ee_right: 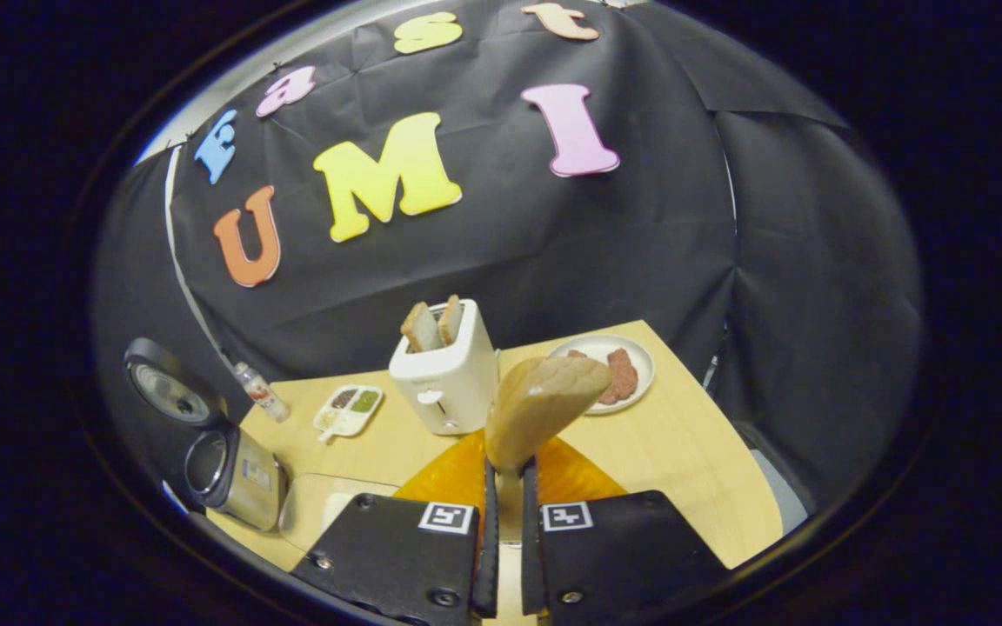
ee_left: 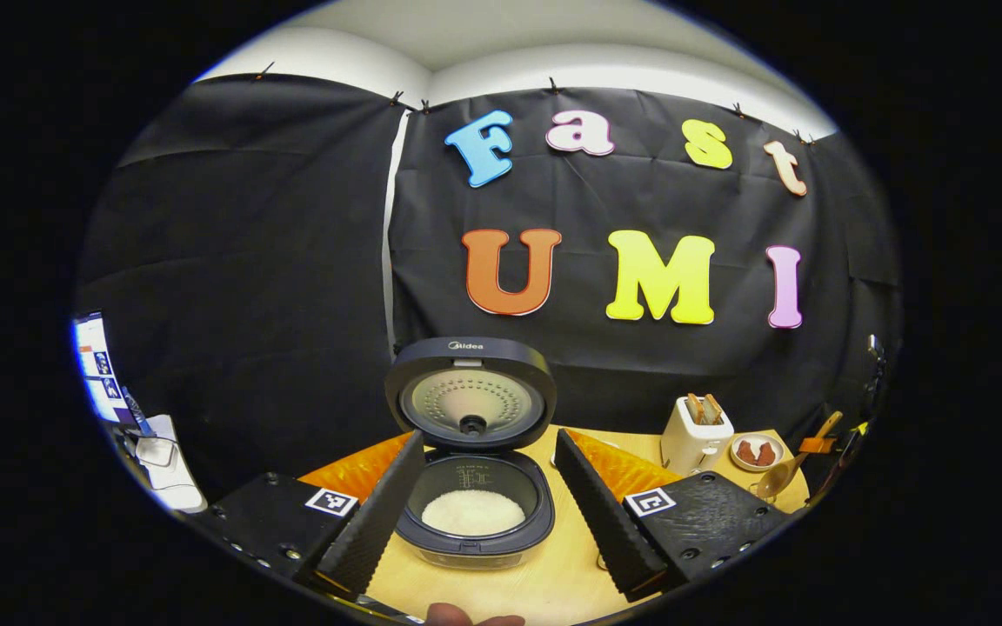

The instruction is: Close the left gripper, press the button to open the rice cooker; take a wooden spoon from the chopstick holder with the right hand, scoop a spoonful of rice and pour it into the rice cooker, then put the wooden spoon back into the chopstick holder.

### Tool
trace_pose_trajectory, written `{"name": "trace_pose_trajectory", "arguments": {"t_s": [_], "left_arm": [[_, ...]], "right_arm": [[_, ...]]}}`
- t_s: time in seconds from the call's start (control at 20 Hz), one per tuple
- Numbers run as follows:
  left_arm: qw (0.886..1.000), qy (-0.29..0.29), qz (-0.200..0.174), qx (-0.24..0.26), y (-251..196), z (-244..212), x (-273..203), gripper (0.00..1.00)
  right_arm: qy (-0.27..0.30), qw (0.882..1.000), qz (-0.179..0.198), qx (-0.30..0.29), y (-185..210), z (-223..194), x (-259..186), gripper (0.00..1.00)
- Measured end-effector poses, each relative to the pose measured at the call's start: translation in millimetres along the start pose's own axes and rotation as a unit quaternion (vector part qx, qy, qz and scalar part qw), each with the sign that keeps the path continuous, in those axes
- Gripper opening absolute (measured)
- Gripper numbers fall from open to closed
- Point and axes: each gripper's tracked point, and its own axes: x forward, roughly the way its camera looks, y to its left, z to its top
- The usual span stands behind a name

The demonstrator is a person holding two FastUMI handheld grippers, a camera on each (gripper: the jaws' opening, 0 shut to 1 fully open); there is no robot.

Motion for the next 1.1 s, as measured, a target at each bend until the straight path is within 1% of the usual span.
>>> {"name": "trace_pose_trajectory", "arguments": {"t_s": [0.15,0.3,0.35,0.45,0.6,0.7,0.75,0.85,0.95,1.05,1.1], "left_arm": [[1.0,-0.013,-0.003,0.002,15.2,3.9,-4.7,0.96],[1.0,-0.02,-0.005,-0.002,29.2,8.6,-8.3,0.96],[1.0,-0.022,-0.003,-0.003,35.0,10.3,-9.7,0.96],[1.0,-0.024,0.001,-0.001,46.6,10.9,-15.6,0.96],[1.0,-0.017,0.012,0.0,63.0,7.6,-19.2,0.96],[1.0,-0.01,0.017,-0.003,71.3,4.0,-21.2,0.96],[1.0,-0.005,0.019,-0.006,74.0,0.7,-23.5,0.96],[1.0,0.01,0.023,-0.005,78.9,-6.1,-25.9,0.96],[1.0,0.012,0.026,-0.003,84.7,-5.7,-30.6,0.96],[1.0,0.009,0.028,0.0,88.5,-4.7,-34.1,0.96],[1.0,0.009,0.029,0.001,90.5,-5.1,-35.2,0.96]], "right_arm": [[-0.007,1.0,0.026,-0.009,49.1,3.4,-12.6,0.16],[0.005,0.998,0.052,-0.015,95.4,-12.3,-13.3,0.16],[0.009,0.998,0.058,-0.016,107.4,-19.2,-10.4,0.13],[0.018,0.998,0.058,-0.022,123.4,-37.8,-1.6,0.11],[0.034,0.998,0.044,-0.035,133.6,-70.3,14.4,0.11],[0.038,0.997,0.024,-0.057,131.5,-89.3,27.7,0.11],[0.036,0.996,0.009,-0.078,128.1,-96.4,34.4,0.11],[0.03,0.992,-0.011,-0.125,127.8,-108.8,45.0,0.11],[0.015,0.986,-0.032,-0.165,129.1,-115.7,50.8,0.11],[-0.001,0.979,-0.047,-0.198,131.1,-121.3,58.7,0.11],[-0.001,0.977,-0.052,-0.207,132.0,-128.4,63.0,0.11]]}}
